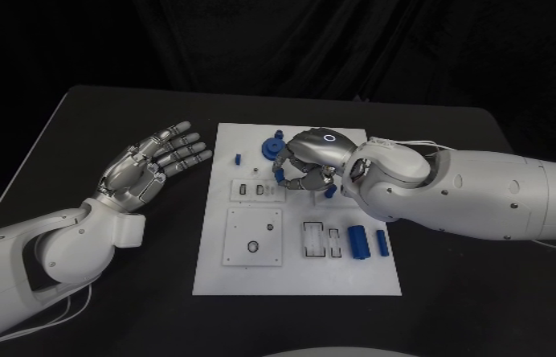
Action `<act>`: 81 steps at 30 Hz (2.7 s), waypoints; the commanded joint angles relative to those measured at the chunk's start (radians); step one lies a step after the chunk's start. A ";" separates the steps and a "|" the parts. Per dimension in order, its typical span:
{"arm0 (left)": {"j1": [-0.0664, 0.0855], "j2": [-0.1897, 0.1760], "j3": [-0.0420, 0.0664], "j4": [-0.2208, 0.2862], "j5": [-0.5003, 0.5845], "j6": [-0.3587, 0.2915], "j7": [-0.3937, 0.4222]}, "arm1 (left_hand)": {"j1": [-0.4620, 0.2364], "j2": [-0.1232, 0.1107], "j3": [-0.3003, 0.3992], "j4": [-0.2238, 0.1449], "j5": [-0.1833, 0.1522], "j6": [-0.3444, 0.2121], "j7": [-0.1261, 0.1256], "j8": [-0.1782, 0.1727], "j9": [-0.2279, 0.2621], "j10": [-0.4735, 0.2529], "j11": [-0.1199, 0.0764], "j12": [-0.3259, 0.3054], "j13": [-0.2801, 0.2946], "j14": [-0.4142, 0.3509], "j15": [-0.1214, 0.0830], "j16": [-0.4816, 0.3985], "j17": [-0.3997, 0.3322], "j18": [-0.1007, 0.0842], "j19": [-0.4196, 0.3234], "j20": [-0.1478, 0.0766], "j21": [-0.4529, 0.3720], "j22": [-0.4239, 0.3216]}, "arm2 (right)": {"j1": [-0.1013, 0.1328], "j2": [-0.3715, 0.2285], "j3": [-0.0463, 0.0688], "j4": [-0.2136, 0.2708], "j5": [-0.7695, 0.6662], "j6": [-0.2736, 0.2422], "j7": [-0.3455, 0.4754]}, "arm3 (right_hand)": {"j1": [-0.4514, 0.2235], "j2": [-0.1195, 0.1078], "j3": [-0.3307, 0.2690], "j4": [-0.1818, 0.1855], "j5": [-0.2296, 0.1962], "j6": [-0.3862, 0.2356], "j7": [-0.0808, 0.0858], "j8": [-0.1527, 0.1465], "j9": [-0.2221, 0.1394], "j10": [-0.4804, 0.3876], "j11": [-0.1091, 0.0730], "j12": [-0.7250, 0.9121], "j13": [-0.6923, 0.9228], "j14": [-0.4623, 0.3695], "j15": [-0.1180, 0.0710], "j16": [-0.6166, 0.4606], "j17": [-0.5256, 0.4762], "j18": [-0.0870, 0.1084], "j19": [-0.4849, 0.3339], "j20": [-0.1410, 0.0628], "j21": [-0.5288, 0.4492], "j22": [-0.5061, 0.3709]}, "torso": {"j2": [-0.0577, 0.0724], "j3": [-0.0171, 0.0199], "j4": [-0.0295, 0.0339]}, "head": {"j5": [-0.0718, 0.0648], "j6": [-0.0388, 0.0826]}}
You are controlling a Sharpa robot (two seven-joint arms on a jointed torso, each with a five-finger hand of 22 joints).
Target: Assemble the parts on the task board
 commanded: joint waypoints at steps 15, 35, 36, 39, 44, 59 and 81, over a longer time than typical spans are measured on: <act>-0.003 0.004 0.001 -0.004 0.001 0.021 0.037 | -0.008 0.002 0.005 -0.001 -0.007 0.003 0.016 0.004 0.001 0.002 0.006 0.007 0.002 -0.008 0.001 0.005 -0.001 -0.013 -0.008 0.001 0.001 -0.002 | -0.016 0.020 0.000 -0.008 -0.012 0.028 -0.014 | -0.018 0.003 -0.002 -0.002 -0.012 0.007 -0.012 0.007 0.118 0.001 0.003 0.002 0.119 0.060 -0.005 0.000 0.053 0.003 0.007 0.002 -0.002 0.093 | 0.000 -0.0006 0.0001 | 0.001 -0.005; -0.007 0.005 0.001 -0.008 0.001 0.025 0.033 | -0.009 0.002 0.006 -0.001 -0.007 0.002 0.016 0.004 0.001 0.001 0.007 0.007 0.002 -0.009 0.001 0.005 -0.001 -0.013 -0.008 0.001 0.001 -0.002 | -0.024 0.035 0.000 -0.031 -0.025 0.061 -0.050 | -0.023 0.002 -0.003 -0.004 -0.031 0.000 -0.011 0.004 0.129 -0.005 0.004 -0.002 0.114 0.058 -0.004 -0.005 0.048 0.005 0.004 0.002 -0.009 0.089 | 0.000 -0.0015 -0.0005 | -0.001 -0.008; -0.007 0.005 0.001 -0.008 0.001 0.025 0.033 | -0.009 0.002 0.006 -0.001 -0.007 0.002 0.016 0.004 0.001 0.001 0.007 0.007 0.002 -0.009 0.001 0.005 -0.001 -0.013 -0.008 0.001 0.001 -0.002 | -0.024 0.036 0.000 -0.032 -0.026 0.062 -0.050 | -0.024 0.002 -0.003 -0.004 -0.032 -0.001 -0.010 0.003 0.131 -0.006 0.004 -0.003 0.113 0.058 -0.004 -0.005 0.048 0.005 0.003 0.002 -0.011 0.088 | 0.000 -0.0012 -0.0005 | -0.001 -0.008; -0.007 0.005 0.001 -0.009 0.001 0.026 0.032 | -0.009 0.002 0.006 -0.001 -0.007 0.002 0.016 0.004 0.001 0.001 0.007 0.007 0.002 -0.009 0.001 0.005 -0.001 -0.013 -0.008 0.001 0.001 -0.002 | -0.026 0.038 0.000 -0.035 -0.026 0.062 -0.051 | -0.024 0.002 -0.003 -0.004 -0.032 -0.001 -0.010 0.003 0.131 -0.006 0.004 -0.003 0.113 0.058 -0.004 -0.005 0.048 0.005 0.003 0.002 -0.011 0.088 | 0.000 -0.0010 -0.0006 | -0.001 -0.008; -0.008 0.006 0.001 -0.010 0.001 0.027 0.030 | -0.011 0.002 0.008 -0.001 -0.007 0.001 0.016 0.004 0.001 0.001 0.007 0.007 0.002 -0.010 0.001 0.006 -0.001 -0.013 -0.009 0.001 0.000 -0.002 | -0.028 0.042 0.000 -0.039 -0.026 0.065 -0.048 | -0.032 0.003 -0.004 -0.004 -0.055 -0.016 -0.006 -0.005 0.138 -0.009 0.007 -0.004 0.110 0.058 -0.002 -0.006 0.047 0.006 0.003 0.004 -0.013 0.088 | 0.000 -0.0006 0.0000 | -0.001 -0.010; -0.009 0.007 0.001 -0.013 0.001 0.029 0.027 | -0.011 0.002 0.008 -0.001 -0.007 0.001 0.016 0.004 0.001 0.001 0.007 0.007 0.002 -0.010 0.001 0.006 -0.001 -0.013 -0.009 0.001 0.000 -0.002 | -0.029 0.043 0.000 -0.046 -0.026 0.072 -0.033 | -0.094 -0.025 -0.060 0.026 -0.256 -0.188 0.020 -0.130 0.082 -0.046 0.013 -0.035 0.071 0.053 0.005 -0.018 0.034 0.009 -0.002 0.012 -0.033 0.085 | 0.000 -0.0009 -0.0004 | -0.002 -0.013; -0.009 -0.024 0.001 0.024 -0.037 -0.049 0.015 | -0.033 -0.008 0.036 -0.016 0.002 0.020 0.018 0.014 0.003 0.006 0.007 0.015 0.002 -0.015 -0.004 0.025 -0.002 -0.006 0.055 -0.002 0.044 0.017 | -0.020 -0.021 0.001 0.012 0.077 -0.076 0.082 | -0.013 -0.078 -0.086 0.160 -0.306 -0.507 0.020 -0.139 -0.102 -0.092 0.013 -0.076 0.024 0.046 0.005 -0.033 0.017 0.013 -0.007 0.011 -0.062 0.084 | 0.000 -0.0001 -0.0005 | 0.011 0.017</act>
